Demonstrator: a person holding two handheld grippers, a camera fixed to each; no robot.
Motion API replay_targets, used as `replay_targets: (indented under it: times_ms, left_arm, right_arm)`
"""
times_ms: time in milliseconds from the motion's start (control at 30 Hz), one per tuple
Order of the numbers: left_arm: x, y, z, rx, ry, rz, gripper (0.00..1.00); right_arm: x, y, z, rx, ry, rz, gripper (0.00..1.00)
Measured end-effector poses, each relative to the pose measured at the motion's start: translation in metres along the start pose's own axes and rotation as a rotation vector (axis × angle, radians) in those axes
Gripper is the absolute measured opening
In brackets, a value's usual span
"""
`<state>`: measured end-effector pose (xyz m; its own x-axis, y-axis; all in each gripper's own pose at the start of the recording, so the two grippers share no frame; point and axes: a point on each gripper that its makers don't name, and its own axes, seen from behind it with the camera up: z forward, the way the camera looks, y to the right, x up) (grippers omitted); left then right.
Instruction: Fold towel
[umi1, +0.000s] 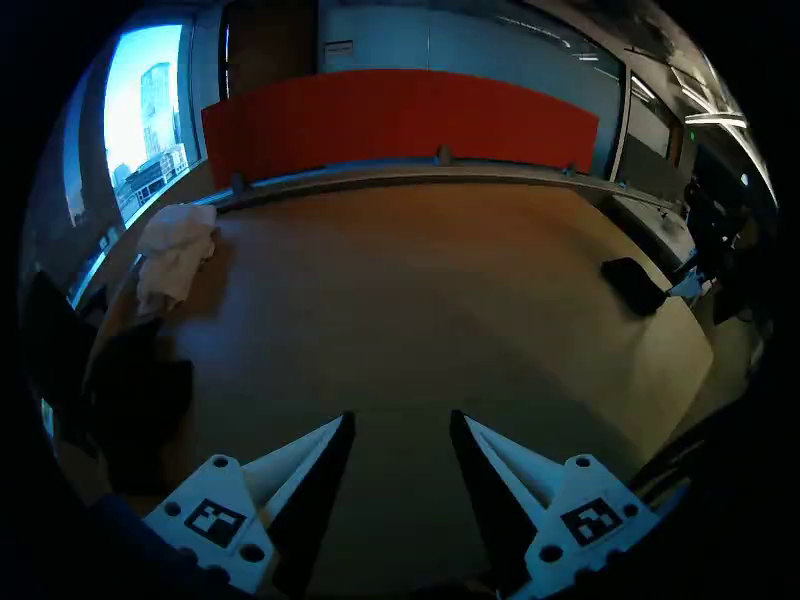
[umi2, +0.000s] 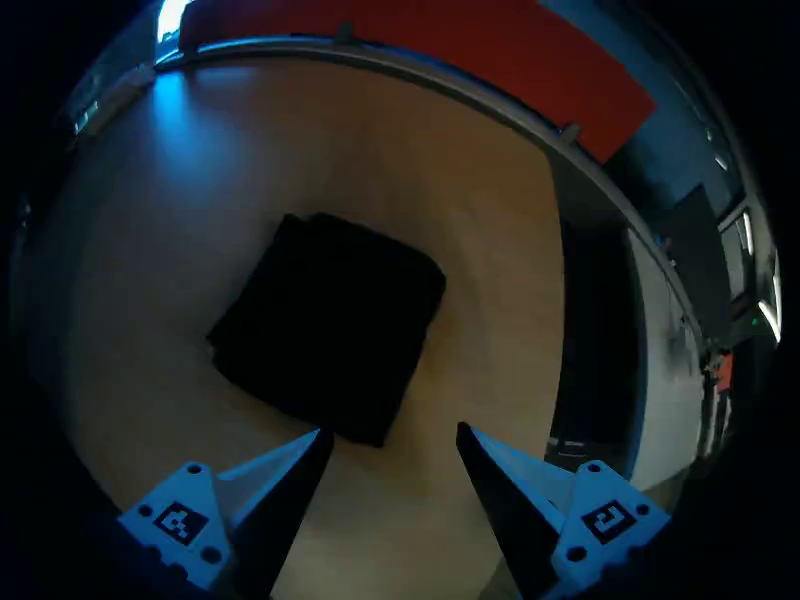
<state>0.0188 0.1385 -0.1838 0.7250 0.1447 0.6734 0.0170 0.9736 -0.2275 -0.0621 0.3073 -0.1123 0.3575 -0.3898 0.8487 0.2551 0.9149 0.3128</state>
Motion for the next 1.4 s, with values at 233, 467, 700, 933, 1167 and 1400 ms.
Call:
replay_targets:
  times_ms: [233, 467, 700, 933, 1167, 1400]
  left_arm:
    - [0.004, -0.001, 0.000, -0.002, 0.011, -0.002, 0.70]
    - [0.010, -0.003, 0.001, -0.001, 0.023, -0.008, 0.70]
    - [0.014, -0.008, 0.001, 0.005, 0.030, -0.018, 0.70]
    - [0.019, -0.012, 0.003, 0.011, 0.042, -0.032, 0.70]
    - [0.027, -0.017, 0.004, 0.014, 0.059, -0.047, 0.70]
    - [0.039, -0.023, 0.006, 0.020, 0.080, -0.049, 0.70]
  right_arm:
    - [0.027, -0.014, -0.011, 0.009, 0.087, 0.082, 0.95]
    - [0.054, -0.028, -0.017, 0.025, 0.172, 0.227, 0.95]
    - [0.068, -0.030, -0.022, 0.016, 0.223, 0.358, 0.95]
    - [0.087, -0.025, -0.032, -0.025, 0.302, 0.402, 0.95]
    - [0.129, -0.010, -0.064, -0.099, 0.483, 0.445, 0.95]
    - [0.175, 0.007, -0.112, -0.187, 0.719, 0.454, 0.95]
